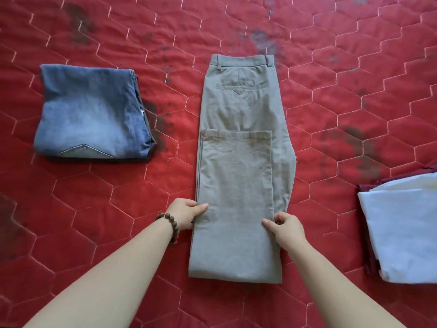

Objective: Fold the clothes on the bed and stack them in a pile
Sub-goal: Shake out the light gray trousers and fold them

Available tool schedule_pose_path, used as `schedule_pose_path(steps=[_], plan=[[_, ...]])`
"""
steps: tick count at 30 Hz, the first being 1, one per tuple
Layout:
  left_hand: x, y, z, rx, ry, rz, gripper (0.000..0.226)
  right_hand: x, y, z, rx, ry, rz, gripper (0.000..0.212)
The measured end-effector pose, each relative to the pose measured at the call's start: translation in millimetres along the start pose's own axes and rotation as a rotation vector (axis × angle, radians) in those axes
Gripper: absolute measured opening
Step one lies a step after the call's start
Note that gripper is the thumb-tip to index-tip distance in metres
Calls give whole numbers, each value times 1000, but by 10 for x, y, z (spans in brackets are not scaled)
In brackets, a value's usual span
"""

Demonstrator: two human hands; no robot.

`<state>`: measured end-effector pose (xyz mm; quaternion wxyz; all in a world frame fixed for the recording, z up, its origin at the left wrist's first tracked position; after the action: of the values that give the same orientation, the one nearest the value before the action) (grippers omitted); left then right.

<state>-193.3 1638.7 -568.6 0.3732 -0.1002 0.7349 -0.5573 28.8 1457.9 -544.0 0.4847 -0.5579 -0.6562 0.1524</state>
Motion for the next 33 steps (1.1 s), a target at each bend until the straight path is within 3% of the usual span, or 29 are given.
schedule_pose_path(steps=[3, 5, 7, 10, 14, 17, 22, 25, 28, 33], plan=[[131, -138, 14, -28, 79, 4, 26, -139, -174, 59, -31, -105, 36, 22], [3, -159, -111, -197, 302, 82, 27, -47, -226, 5, -162, -346, 2, 26], [-227, -189, -220, -366, 442, 174, 22, 168, -223, -46, -287, -434, -115, 30], [-472, -128, -218, -404, 368, 270, 19, 449, -53, -53, -310, -356, -230, 35], [-759, -19, -233, -541, 320, 404, 25, 712, 281, -41, -231, -125, -222, 41], [-884, 143, -141, -510, 300, 404, 33, 849, 446, -34, -219, -82, -224, 39], [-1039, 261, -118, -521, 337, 426, 22, 990, 515, -7, -189, 130, -258, 25], [-1067, 270, -131, -375, 185, 467, 5, 1140, 532, -2, -90, 226, -290, 18], [-1309, 268, -263, -280, -1, 523, 13, 1532, 566, -128, -28, 314, -401, 21], [-2229, 441, -582, -230, -202, 669, 17, 2404, 884, -560, -104, 424, -571, 23]])
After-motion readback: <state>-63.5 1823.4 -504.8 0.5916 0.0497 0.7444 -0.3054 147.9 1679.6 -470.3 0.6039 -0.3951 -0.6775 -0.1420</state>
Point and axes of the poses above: each hand's wrist, its own y-axis towards the middle knuckle, its own z-axis out of the palm, x = y × z, the point moved 7 cm from there along y, towards the middle knuckle, and after that the axes turned 6 degrees about y, right-handed, at the moved point
